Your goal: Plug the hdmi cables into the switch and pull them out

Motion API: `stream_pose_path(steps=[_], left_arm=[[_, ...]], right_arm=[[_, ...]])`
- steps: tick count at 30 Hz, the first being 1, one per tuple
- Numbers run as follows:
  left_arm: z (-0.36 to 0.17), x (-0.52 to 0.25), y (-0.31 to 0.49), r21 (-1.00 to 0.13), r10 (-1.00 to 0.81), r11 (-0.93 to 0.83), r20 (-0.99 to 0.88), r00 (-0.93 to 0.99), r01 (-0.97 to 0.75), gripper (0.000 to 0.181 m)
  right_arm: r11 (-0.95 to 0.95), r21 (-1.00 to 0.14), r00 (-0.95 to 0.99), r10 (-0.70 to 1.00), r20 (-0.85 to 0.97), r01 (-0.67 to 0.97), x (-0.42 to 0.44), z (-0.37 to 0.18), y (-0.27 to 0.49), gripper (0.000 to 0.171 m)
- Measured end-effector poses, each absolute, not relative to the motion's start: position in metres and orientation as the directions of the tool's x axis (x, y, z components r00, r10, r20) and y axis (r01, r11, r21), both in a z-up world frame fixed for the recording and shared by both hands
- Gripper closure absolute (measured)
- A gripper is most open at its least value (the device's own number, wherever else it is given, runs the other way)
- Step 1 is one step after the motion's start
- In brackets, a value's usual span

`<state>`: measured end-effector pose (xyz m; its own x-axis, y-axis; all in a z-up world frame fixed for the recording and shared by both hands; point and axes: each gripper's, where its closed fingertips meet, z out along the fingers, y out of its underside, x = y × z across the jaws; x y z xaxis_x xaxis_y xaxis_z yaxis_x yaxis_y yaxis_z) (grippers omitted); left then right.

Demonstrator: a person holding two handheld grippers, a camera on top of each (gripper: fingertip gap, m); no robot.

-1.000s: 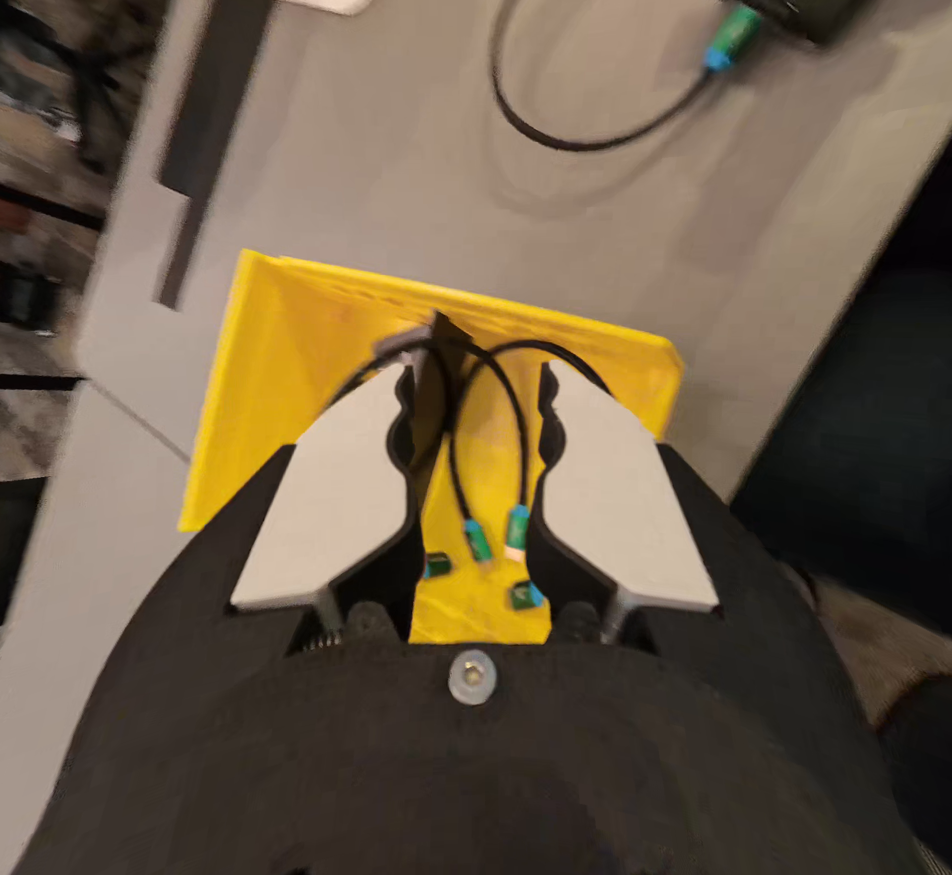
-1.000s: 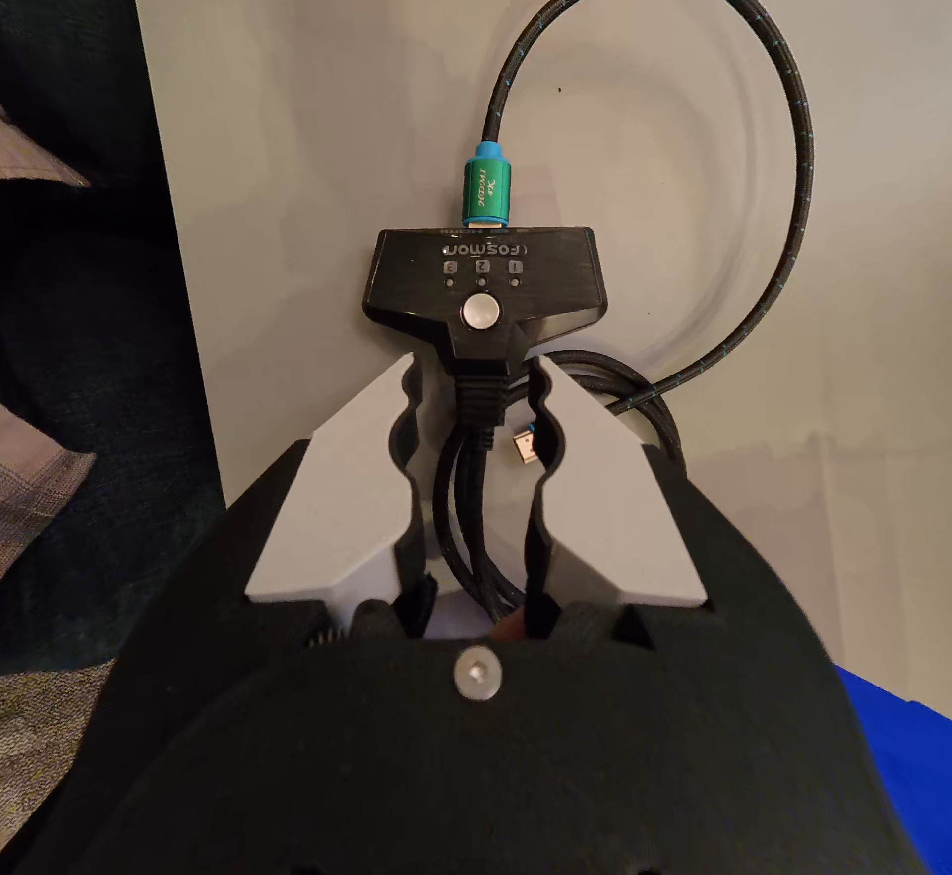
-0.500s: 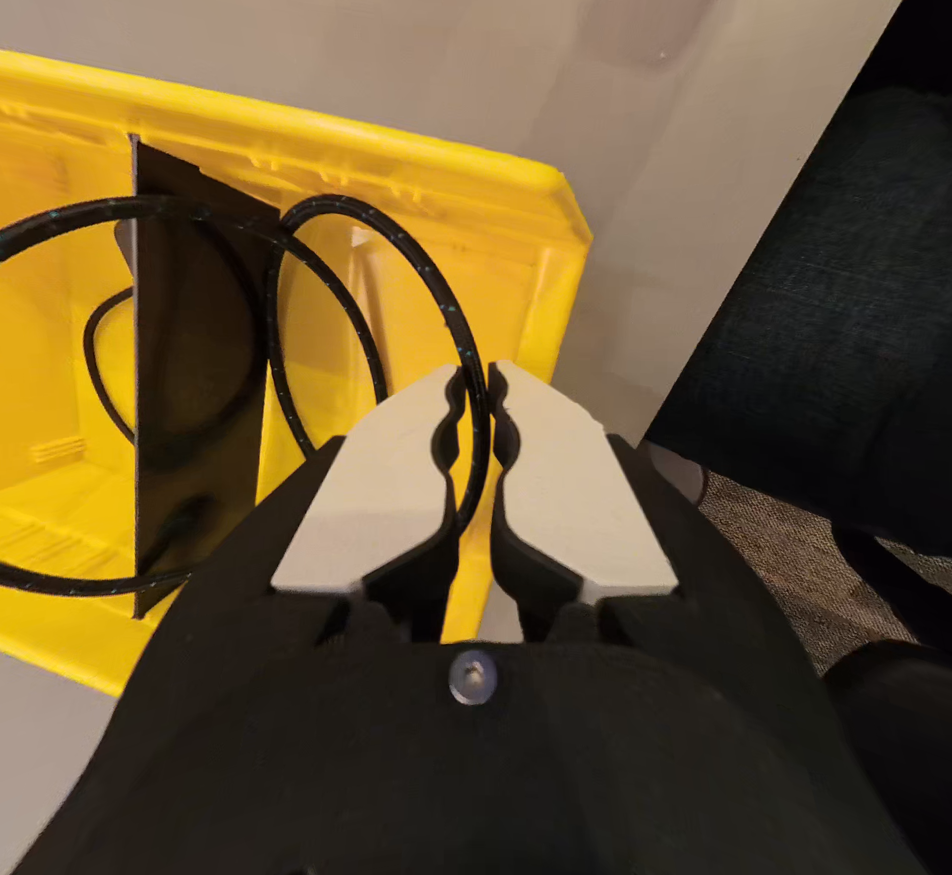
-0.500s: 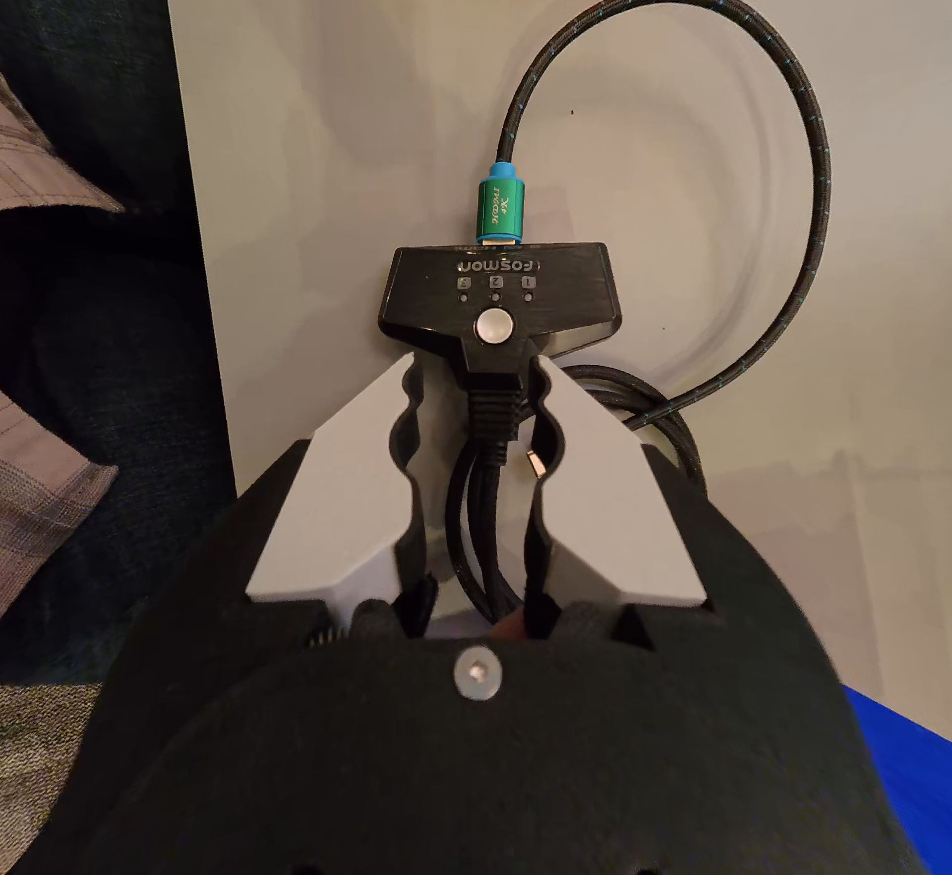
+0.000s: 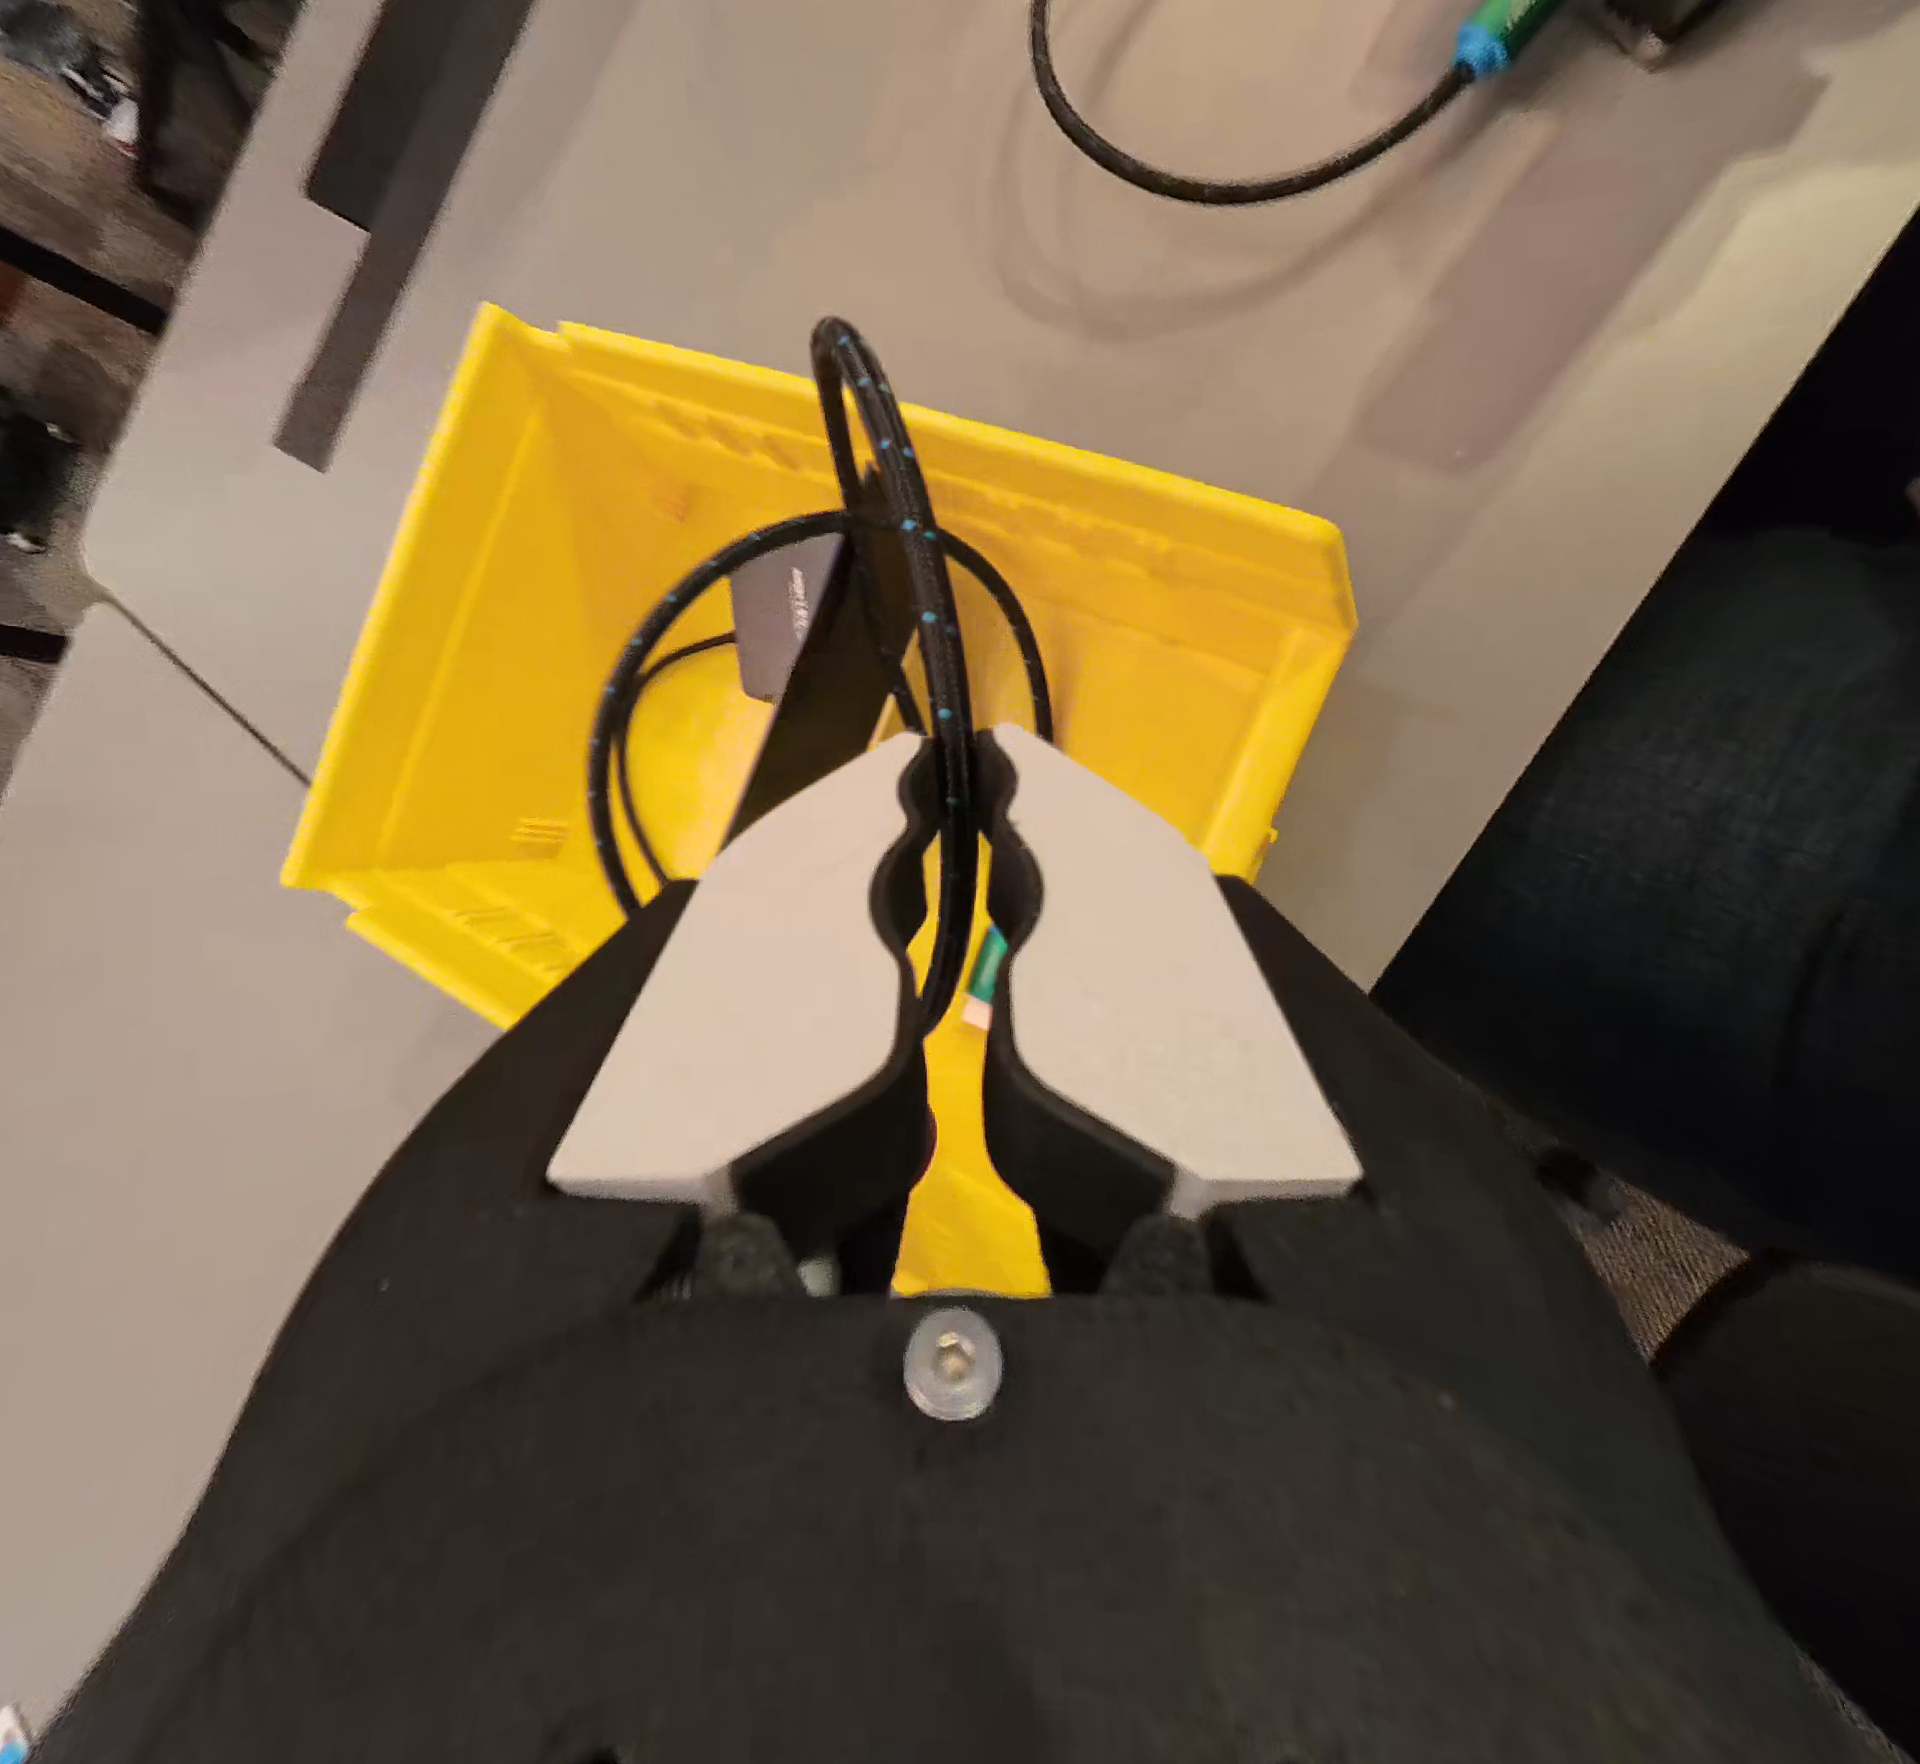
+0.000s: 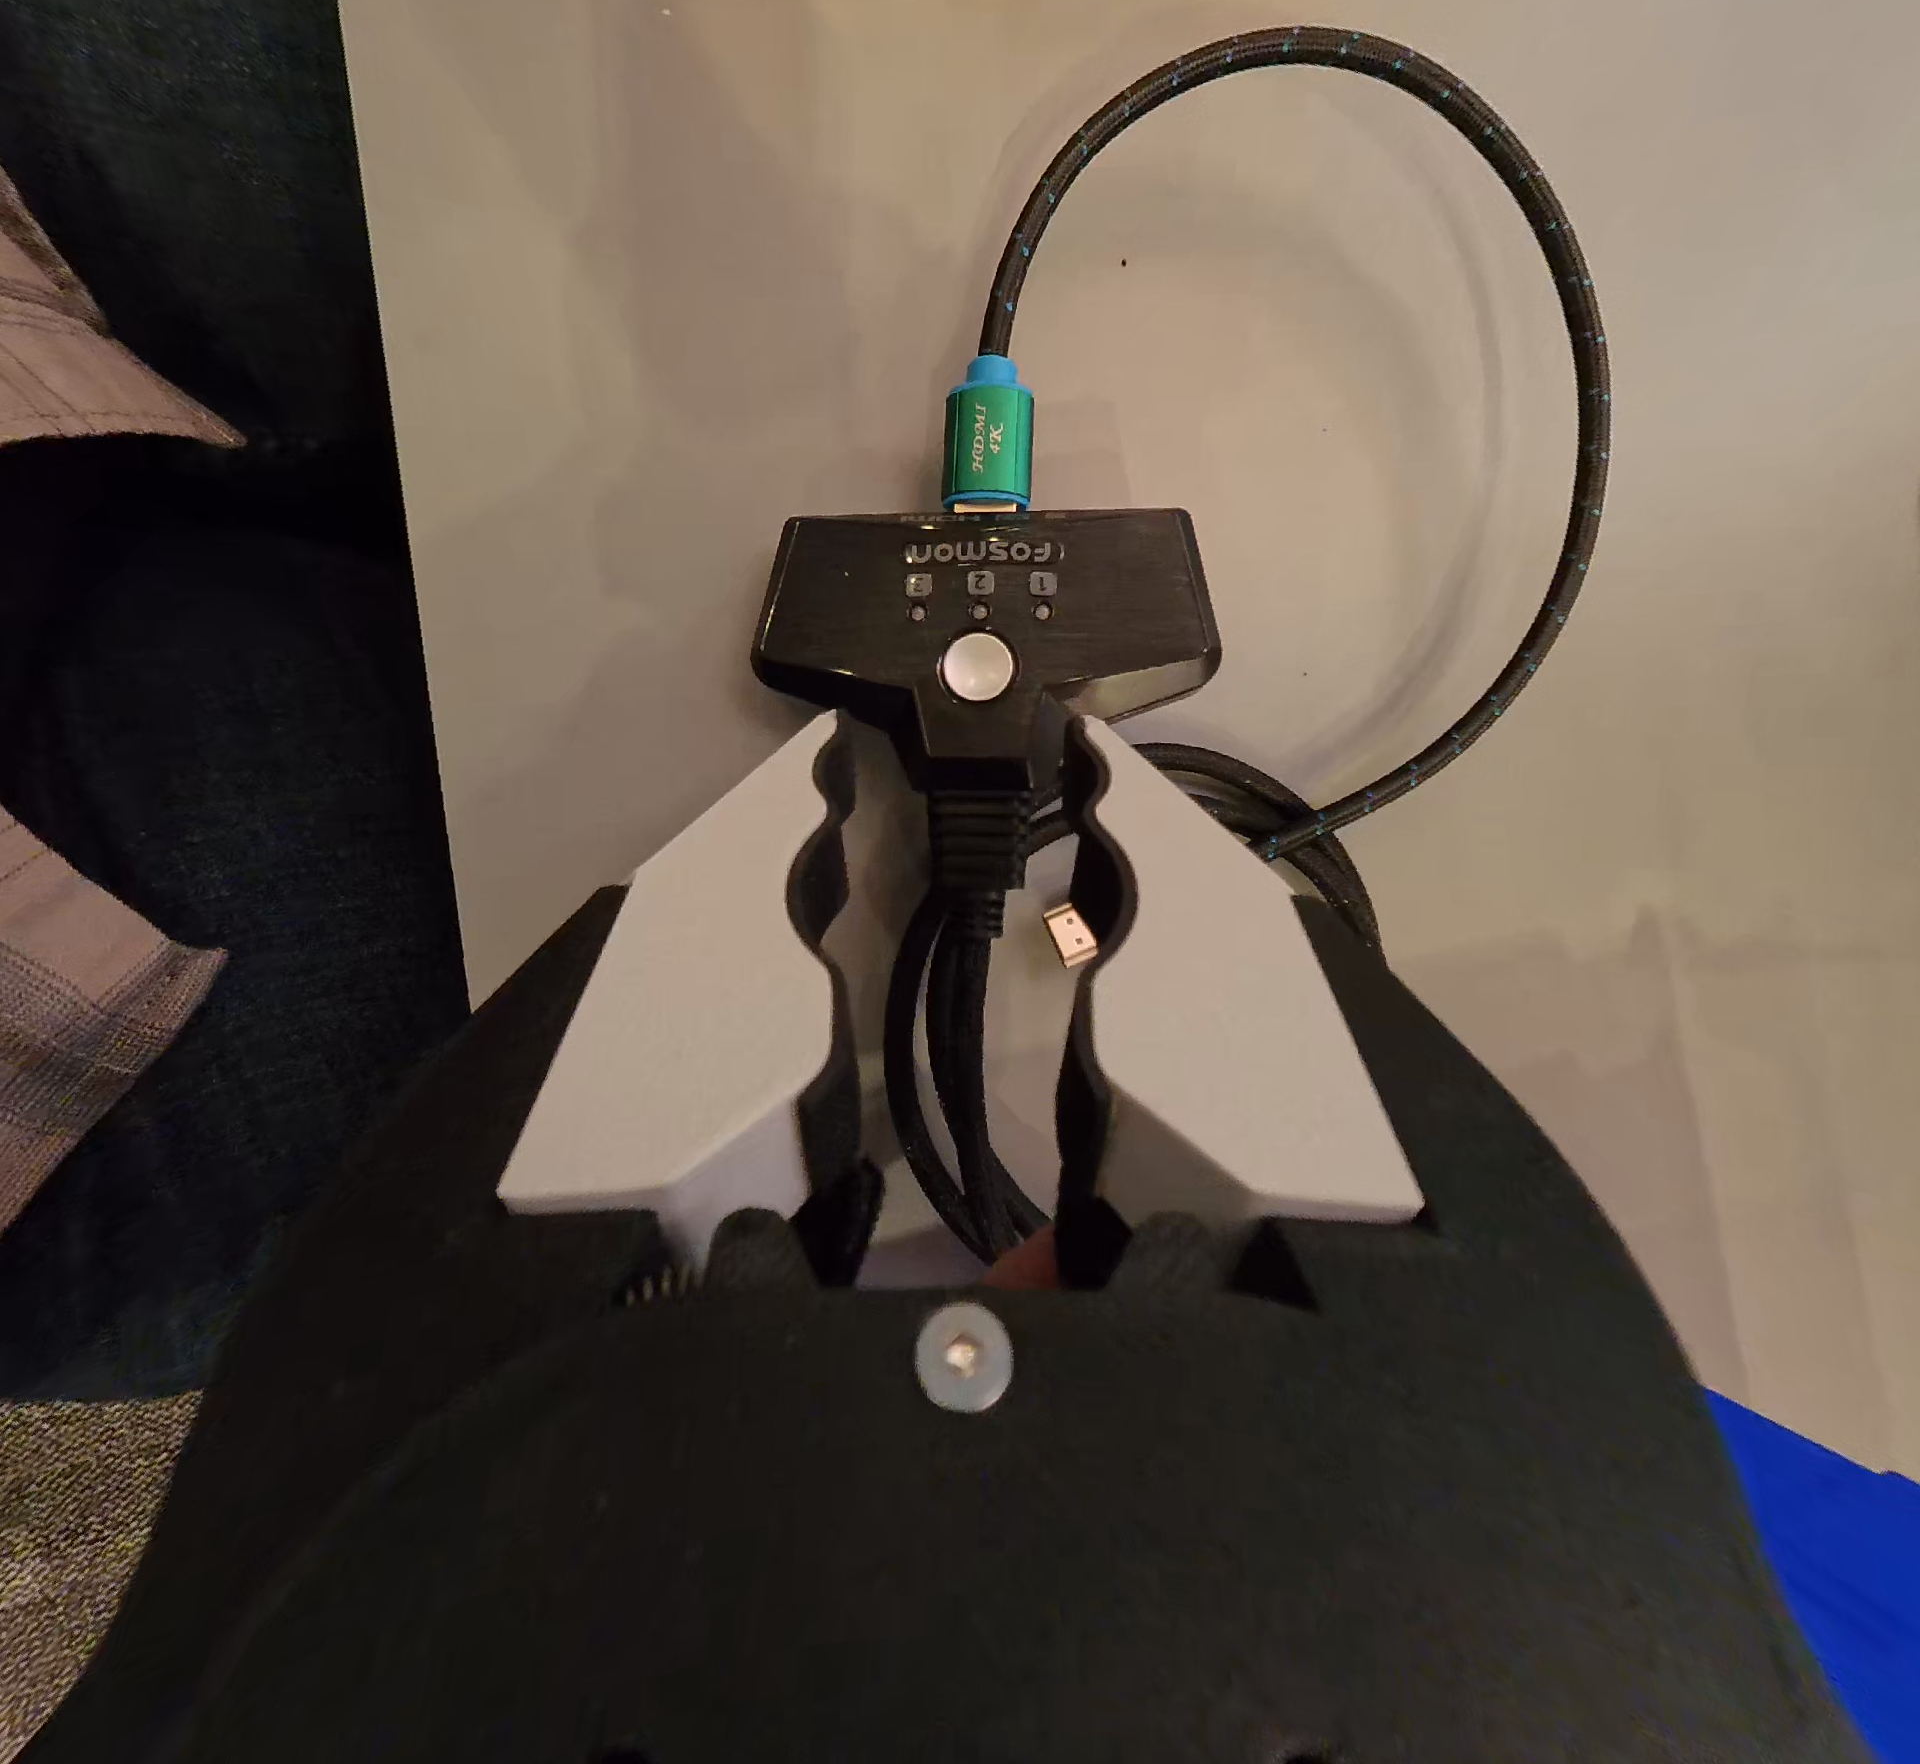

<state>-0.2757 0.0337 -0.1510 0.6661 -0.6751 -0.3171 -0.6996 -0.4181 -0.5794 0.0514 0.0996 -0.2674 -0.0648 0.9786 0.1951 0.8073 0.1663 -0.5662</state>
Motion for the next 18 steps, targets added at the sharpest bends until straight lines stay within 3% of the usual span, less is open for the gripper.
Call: stream_pose_path(steps=[10, 18], left_arm=[[-0.093, -0.292, 0.060, -0.776, -0.454, -0.308, -0.388, 0.802, -0.550, 0.176], [-0.070, -0.311, 0.091, -0.815, -0.249, -0.265, -0.458, 0.853, -0.515, 0.175]], right_arm=[[0.170, -0.577, -0.063, 0.977, 0.201, 0.799, 0.049, -0.263, 0.099, 0.134], [0.167, -0.591, -0.047, 0.976, 0.213, 0.790, 0.047, -0.258, 0.101, 0.134]])
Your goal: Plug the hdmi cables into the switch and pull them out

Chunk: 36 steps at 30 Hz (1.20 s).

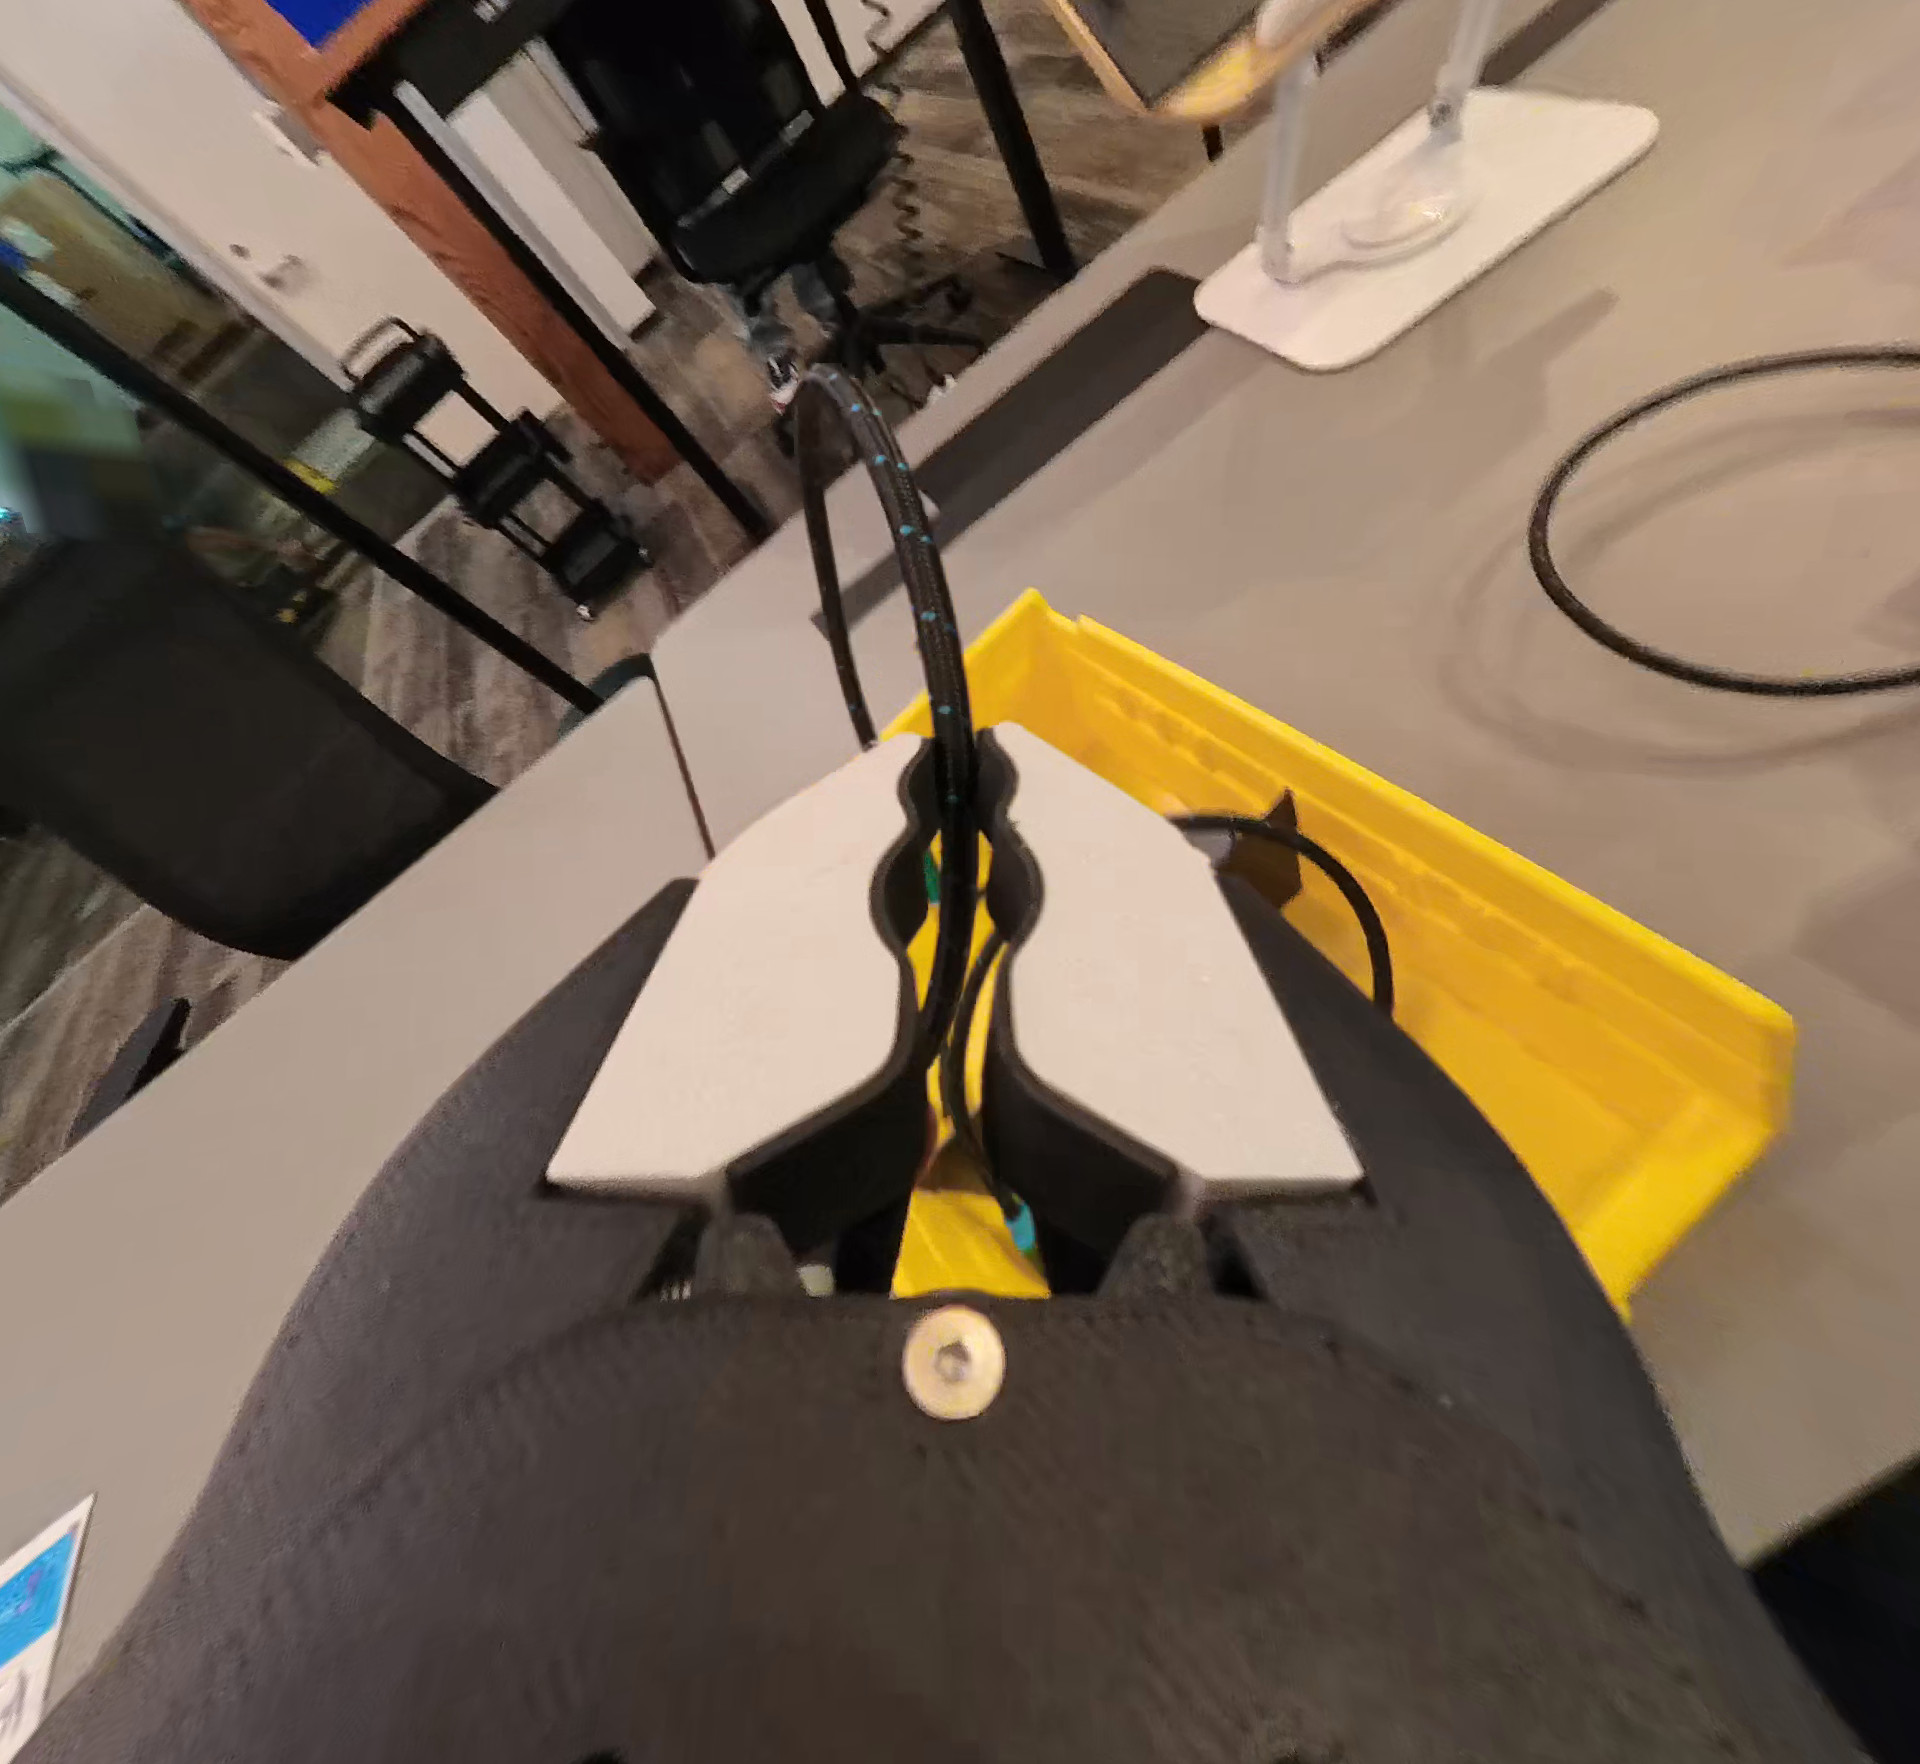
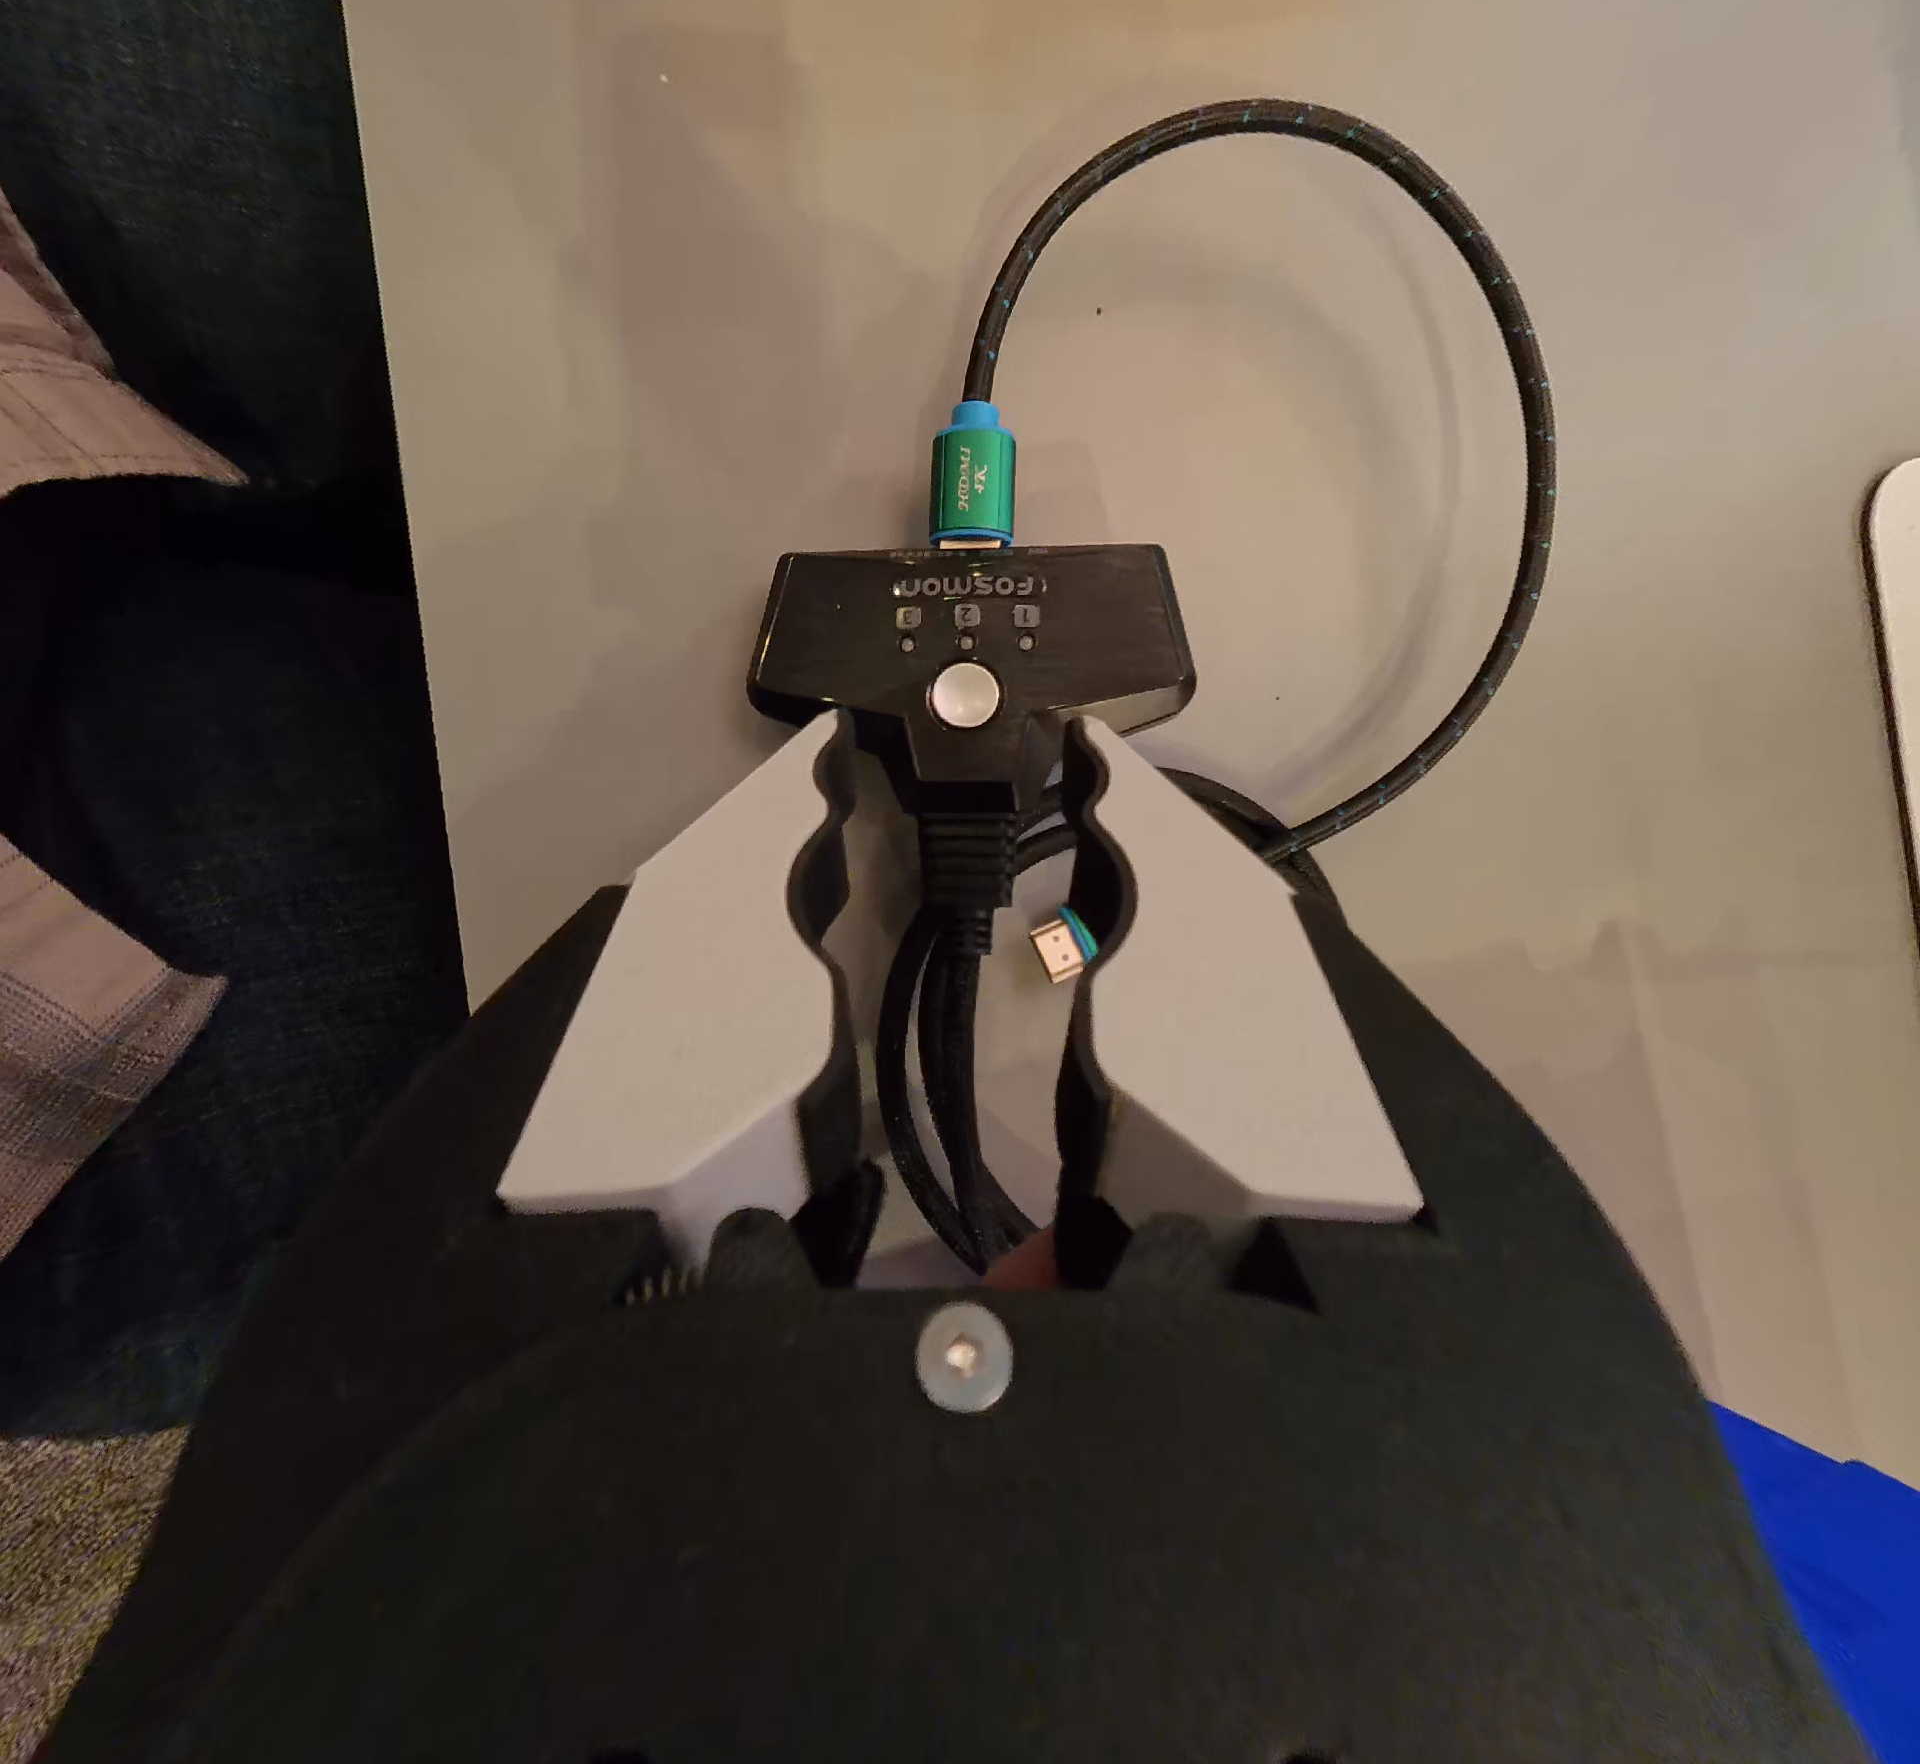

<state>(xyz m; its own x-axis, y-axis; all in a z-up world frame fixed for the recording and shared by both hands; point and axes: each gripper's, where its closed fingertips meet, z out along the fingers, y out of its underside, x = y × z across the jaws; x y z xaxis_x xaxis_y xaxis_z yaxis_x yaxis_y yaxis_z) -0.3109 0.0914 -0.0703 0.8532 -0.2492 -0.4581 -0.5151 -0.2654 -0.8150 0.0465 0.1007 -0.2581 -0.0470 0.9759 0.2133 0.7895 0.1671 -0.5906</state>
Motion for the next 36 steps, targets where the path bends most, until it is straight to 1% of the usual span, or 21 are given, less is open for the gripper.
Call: stream_pose_path(steps=[2, 4, 6, 10, 12, 14, 17, 20, 21, 22, 23, 24, 26, 29, 33, 34, 36], left_arm=[[-0.051, -0.308, 0.097, -0.855, -0.209, -0.198, -0.442, 0.873, -0.480, 0.175], [-0.026, -0.299, 0.099, -0.898, -0.206, -0.106, -0.401, 0.893, -0.428, 0.176], [-0.005, -0.281, 0.097, -0.934, -0.264, -0.026, -0.336, 0.904, -0.355, 0.175], [0.025, -0.235, 0.095, -0.970, -0.380, 0.097, -0.243, 0.892, -0.223, 0.175], [0.031, -0.209, 0.097, -0.984, -0.453, 0.123, -0.173, 0.875, -0.131, 0.176], [0.033, -0.183, 0.101, -0.992, -0.523, 0.121, -0.098, 0.847, -0.040, 0.175], [0.031, -0.145, 0.105, -0.991, -0.636, 0.086, 0.026, 0.771, 0.105, 0.175], [0.028, -0.111, 0.106, -0.973, -0.733, 0.045, 0.123, 0.669, 0.228, 0.176], [0.027, -0.102, 0.107, -0.965, -0.751, 0.029, 0.152, 0.642, 0.262, 0.175], [0.026, -0.092, 0.108, -0.956, -0.772, 0.007, 0.182, 0.609, 0.295, 0.176], [0.024, -0.084, 0.108, -0.946, -0.788, -0.012, 0.208, 0.579, 0.324, 0.176], [0.023, -0.077, 0.110, -0.936, -0.797, -0.028, 0.232, 0.558, 0.350, 0.176], [0.021, -0.065, 0.112, -0.915, -0.816, -0.063, 0.277, 0.508, 0.397, 0.176], [0.016, -0.049, 0.113, -0.891, -0.836, -0.121, 0.329, 0.439, 0.438, 0.176], [0.011, -0.033, 0.113, -0.857, -0.852, -0.195, 0.390, 0.350, 0.478, 0.176], [0.009, -0.030, 0.114, -0.853, -0.852, -0.203, 0.396, 0.343, 0.480, 0.176], [0.005, -0.025, 0.114, -0.848, -0.855, -0.220, 0.405, 0.323, 0.482, 0.176]], right_arm=[[0.143, -0.604, -0.008, 0.976, 0.220, 0.784, 0.045, -0.253, 0.106, 0.133], [0.128, -0.642, 0.032, 0.972, 0.232, 0.756, 0.041, -0.242, 0.111, 0.132], [0.116, -0.705, 0.073, 0.970, 0.232, 0.700, 0.032, -0.224, 0.113, 0.131], [0.099, -0.829, 0.136, 0.969, 0.206, 0.550, 0.008, -0.180, 0.110, 0.128], [0.073, -0.882, 0.152, 0.975, 0.161, 0.465, -0.005, -0.161, 0.105, 0.127], [0.018, -0.930, 0.172, 0.981, 0.087, 0.368, -0.016, -0.144, 0.102, 0.122], [-0.080, -0.972, 0.206, 0.978, -0.034, 0.219, -0.025, -0.122, 0.107, 0.115], [-0.190, -0.977, 0.193, 0.966, -0.169, 0.096, -0.028, -0.108, 0.112, 0.115], [-0.218, -0.973, 0.165, 0.965, -0.204, 0.071, -0.029, -0.106, 0.111, 0.123], [-0.239, -0.969, 0.149, 0.962, -0.229, 0.054, -0.030, -0.106, 0.111, 0.126], [-0.261, -0.964, 0.150, 0.956, -0.251, 0.046, -0.031, -0.109, 0.113, 0.126], [-0.285, -0.957, 0.148, 0.950, -0.276, 0.045, -0.032, -0.113, 0.115, 0.123], [-0.351, -0.936, 0.129, 0.929, -0.346, 0.023, -0.034, -0.120, 0.117, 0.107], [-0.445, -0.894, 0.080, 0.891, -0.447, -0.051, -0.035, -0.120, 0.120, 0.103], [-0.489, -0.869, 0.035, 0.869, -0.493, -0.079, -0.037, -0.123, 0.122, 0.101], [-0.498, -0.863, 0.009, 0.865, -0.501, -0.087, -0.037, -0.122, 0.120, 0.104], [-0.522, -0.848, -0.062, 0.853, -0.518, -0.090, -0.038, -0.120, 0.113, 0.122]])
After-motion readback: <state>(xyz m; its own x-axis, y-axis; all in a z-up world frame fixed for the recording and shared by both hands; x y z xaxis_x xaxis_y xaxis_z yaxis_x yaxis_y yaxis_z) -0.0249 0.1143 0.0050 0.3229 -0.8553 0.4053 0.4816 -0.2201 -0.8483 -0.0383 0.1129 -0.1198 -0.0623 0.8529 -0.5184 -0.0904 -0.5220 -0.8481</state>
